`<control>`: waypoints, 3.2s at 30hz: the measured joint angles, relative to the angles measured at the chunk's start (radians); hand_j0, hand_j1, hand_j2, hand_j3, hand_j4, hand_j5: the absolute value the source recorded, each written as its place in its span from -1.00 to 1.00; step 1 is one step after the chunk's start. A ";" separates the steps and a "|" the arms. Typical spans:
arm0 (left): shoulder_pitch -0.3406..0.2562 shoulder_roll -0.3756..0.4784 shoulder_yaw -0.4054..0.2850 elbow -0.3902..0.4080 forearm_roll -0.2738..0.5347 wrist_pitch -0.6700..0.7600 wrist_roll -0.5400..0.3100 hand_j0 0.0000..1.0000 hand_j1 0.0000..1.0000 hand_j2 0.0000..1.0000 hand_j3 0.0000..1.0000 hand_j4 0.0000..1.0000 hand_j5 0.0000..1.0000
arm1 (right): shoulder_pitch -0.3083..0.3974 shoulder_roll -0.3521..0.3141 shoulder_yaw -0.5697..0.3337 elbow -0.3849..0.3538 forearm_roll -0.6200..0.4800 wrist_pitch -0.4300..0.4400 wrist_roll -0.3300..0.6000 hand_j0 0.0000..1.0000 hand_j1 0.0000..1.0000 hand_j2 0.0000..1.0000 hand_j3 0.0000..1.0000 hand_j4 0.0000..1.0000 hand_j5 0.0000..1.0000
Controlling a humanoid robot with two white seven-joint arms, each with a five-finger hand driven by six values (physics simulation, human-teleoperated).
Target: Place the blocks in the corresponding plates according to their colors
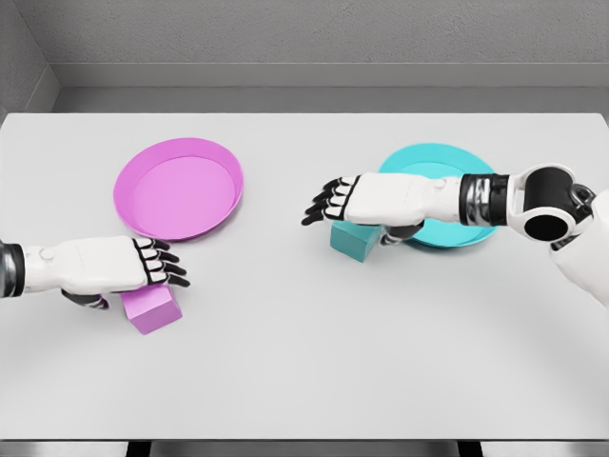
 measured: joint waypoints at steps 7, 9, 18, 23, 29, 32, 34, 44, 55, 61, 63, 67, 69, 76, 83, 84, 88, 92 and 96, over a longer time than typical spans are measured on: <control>0.002 -0.014 0.001 0.001 -0.004 0.000 0.002 1.00 1.00 1.00 1.00 1.00 1.00 | 0.008 0.002 0.000 0.023 0.002 0.000 0.000 1.00 1.00 1.00 1.00 1.00 1.00; 0.002 -0.015 0.001 0.000 -0.002 0.000 0.004 1.00 1.00 1.00 1.00 1.00 1.00 | 0.006 0.007 0.000 0.039 0.004 0.000 0.000 1.00 1.00 1.00 1.00 1.00 1.00; 0.002 -0.011 0.002 0.000 0.000 0.000 0.007 1.00 1.00 1.00 1.00 1.00 1.00 | 0.008 0.036 0.000 0.082 0.025 0.000 0.000 1.00 1.00 1.00 1.00 1.00 1.00; 0.003 -0.009 0.002 -0.001 0.000 0.000 0.007 1.00 1.00 1.00 1.00 1.00 1.00 | 0.008 0.047 -0.001 0.099 0.043 0.000 0.000 1.00 1.00 1.00 1.00 1.00 1.00; 0.003 -0.012 0.001 -0.002 0.004 0.000 0.007 1.00 1.00 1.00 1.00 1.00 1.00 | 0.003 0.057 -0.001 0.133 0.049 0.000 0.000 1.00 1.00 1.00 1.00 1.00 1.00; 0.005 -0.012 0.001 -0.003 0.004 0.000 0.007 1.00 1.00 1.00 1.00 1.00 1.00 | 0.003 0.062 0.000 0.143 0.050 0.000 0.000 1.00 1.00 1.00 1.00 1.00 1.00; 0.006 -0.013 0.000 -0.004 0.005 0.000 0.007 0.99 0.99 0.99 0.99 0.99 0.99 | 0.003 0.063 0.000 0.145 0.050 0.000 0.000 1.00 1.00 1.00 1.00 1.00 1.00; 0.009 -0.009 0.001 -0.004 0.008 0.001 0.009 0.33 0.33 0.33 0.33 0.33 0.33 | 0.000 0.076 0.001 0.169 0.072 0.000 0.000 1.00 1.00 1.00 1.00 1.00 1.00; 0.003 -0.005 0.002 -0.003 0.010 0.002 0.008 -0.24 -0.24 -0.24 -0.24 -0.24 -0.24 | -0.005 0.101 0.002 0.188 0.099 0.000 0.000 0.97 0.97 0.97 0.97 0.97 0.97; -0.023 -0.005 0.006 0.003 0.035 0.000 0.007 -0.29 -0.29 -0.29 -0.29 -0.29 -0.29 | -0.009 0.101 0.001 0.192 0.127 0.000 0.000 0.72 0.72 0.72 0.72 0.72 0.72; -0.038 -0.003 0.009 0.006 0.060 0.000 0.007 -0.29 -0.29 -0.29 -0.29 -0.29 -0.29 | -0.009 0.101 0.001 0.193 0.132 0.000 0.000 0.62 0.62 0.62 0.62 0.62 0.62; -0.098 -0.004 0.011 0.070 0.117 0.000 0.007 -0.29 -0.29 -0.29 -0.29 -0.29 -0.29 | -0.015 0.103 0.001 0.204 0.136 0.000 0.000 0.50 0.50 0.50 0.50 0.50 0.50; -0.120 -0.007 0.011 0.106 0.142 0.000 0.007 -0.29 -0.29 -0.29 -0.29 -0.29 -0.29 | -0.015 0.103 0.000 0.207 0.136 0.000 0.000 0.39 0.39 0.39 0.39 0.39 0.39; -0.235 -0.114 0.011 0.311 0.184 0.000 0.005 -0.29 -0.29 -0.29 -0.29 -0.29 -0.29 | -0.018 0.108 -0.002 0.209 0.135 0.003 -0.003 0.23 0.23 0.23 0.23 0.23 0.23; -0.284 -0.261 0.009 0.468 0.184 -0.001 0.001 -0.29 -0.29 -0.29 -0.29 -0.29 -0.29 | -0.021 0.110 -0.004 0.209 0.130 0.001 -0.001 0.17 0.17 0.17 0.17 0.17 0.17; -0.287 -0.280 0.008 0.480 0.183 -0.001 0.000 -0.29 -0.29 -0.29 -0.29 -0.29 -0.29 | -0.023 0.111 -0.004 0.208 0.129 0.001 -0.001 0.15 0.15 0.15 0.15 0.15 0.15; -0.290 -0.333 0.003 0.514 0.175 -0.001 -0.005 -0.25 -0.25 -0.25 -0.25 -0.25 -0.25 | -0.034 0.125 -0.005 0.205 0.125 0.000 0.000 0.13 0.13 0.13 0.13 0.13 0.13; -0.298 -0.367 0.002 0.567 0.162 0.000 -0.006 -0.07 -0.07 -0.07 -0.07 -0.07 -0.07 | -0.052 0.131 -0.023 0.203 0.093 0.000 0.000 0.13 0.13 0.13 0.13 0.13 0.13; -0.299 -0.381 0.002 0.588 0.157 0.000 -0.006 0.39 0.39 0.39 0.39 0.39 0.39 | -0.049 0.130 -0.097 0.204 0.056 0.000 0.000 0.13 0.13 0.13 0.13 0.13 0.13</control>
